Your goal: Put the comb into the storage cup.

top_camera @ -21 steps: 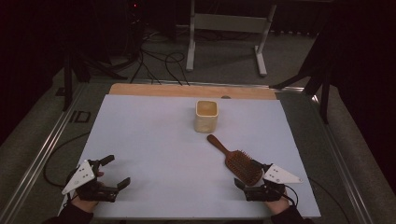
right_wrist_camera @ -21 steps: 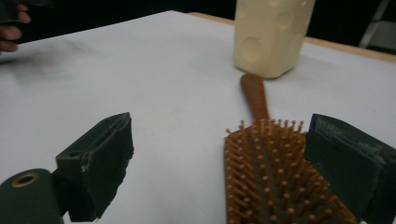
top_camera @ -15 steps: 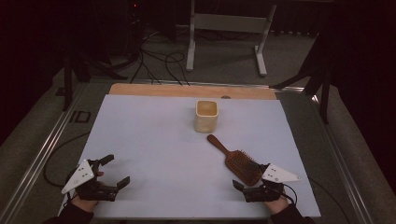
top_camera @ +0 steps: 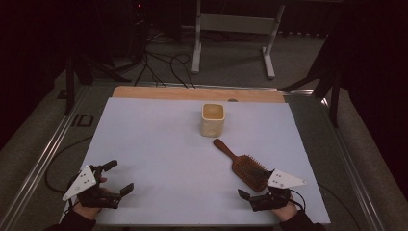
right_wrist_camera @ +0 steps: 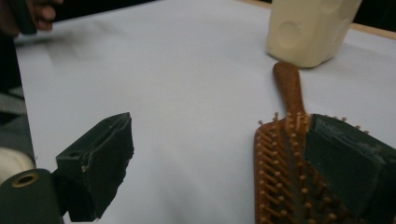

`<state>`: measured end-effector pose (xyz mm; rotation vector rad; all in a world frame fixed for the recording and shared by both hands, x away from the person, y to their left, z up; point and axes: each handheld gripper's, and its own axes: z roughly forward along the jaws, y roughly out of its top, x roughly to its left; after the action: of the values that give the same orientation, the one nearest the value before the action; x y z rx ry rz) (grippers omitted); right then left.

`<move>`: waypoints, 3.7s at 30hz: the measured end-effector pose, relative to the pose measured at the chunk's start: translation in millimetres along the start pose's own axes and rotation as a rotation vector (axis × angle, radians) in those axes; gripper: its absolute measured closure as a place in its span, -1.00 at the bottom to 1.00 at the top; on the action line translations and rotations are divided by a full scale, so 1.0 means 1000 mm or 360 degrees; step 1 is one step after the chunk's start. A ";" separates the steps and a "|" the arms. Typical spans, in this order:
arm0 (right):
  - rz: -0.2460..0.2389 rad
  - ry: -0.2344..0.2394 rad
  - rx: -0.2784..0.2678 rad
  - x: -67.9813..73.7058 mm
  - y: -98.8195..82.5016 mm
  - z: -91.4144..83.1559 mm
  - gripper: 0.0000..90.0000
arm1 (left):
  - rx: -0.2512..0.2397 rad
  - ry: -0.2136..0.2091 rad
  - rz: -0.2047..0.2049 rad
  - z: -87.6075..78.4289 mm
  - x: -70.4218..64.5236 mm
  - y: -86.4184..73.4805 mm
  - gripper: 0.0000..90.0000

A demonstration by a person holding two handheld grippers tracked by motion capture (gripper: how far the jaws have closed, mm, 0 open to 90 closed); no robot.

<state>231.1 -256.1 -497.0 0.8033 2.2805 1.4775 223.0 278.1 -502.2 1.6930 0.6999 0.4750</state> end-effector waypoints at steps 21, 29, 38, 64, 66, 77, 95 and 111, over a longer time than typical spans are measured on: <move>-0.0087 0.0111 -0.0013 0.010 0.041 -0.013 -0.82 | -0.0022 0.0002 -0.0007 -0.002 -0.001 0.002 -1.00; -0.0165 0.0113 -0.0047 0.004 0.067 -0.016 -0.82 | -0.0026 -0.0003 -0.0005 -0.003 -0.001 0.002 -1.00; -0.0236 0.0160 -0.0025 0.001 0.087 -0.006 -0.82 | -0.0027 -0.0002 -0.0005 -0.003 -0.001 0.003 -1.00; -0.0288 0.0236 0.0093 -0.032 0.120 0.035 -0.69 | -0.0037 -0.0002 -0.0005 -0.003 0.000 0.003 -1.00; -0.0286 0.0243 0.0108 -0.034 0.120 0.039 -0.67 | -0.0037 -0.0002 -0.0004 -0.003 0.000 0.003 -1.00; -0.0299 0.0279 0.0211 -0.042 0.122 0.063 -0.56 | -0.0036 -0.0004 -0.0003 -0.003 0.000 0.003 -1.00; -0.0376 0.0238 0.0477 -0.049 0.112 0.096 0.26 | -0.0029 -0.0012 -0.0006 -0.003 0.001 0.002 -1.00; -0.0510 0.0264 0.0695 -0.060 0.101 0.120 1.00 | -0.0028 -0.0015 -0.0011 -0.002 0.001 0.002 -1.00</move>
<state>371.9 -172.6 -458.6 0.3957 2.7480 0.9502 222.4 279.9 -500.1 1.6747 0.6923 0.4669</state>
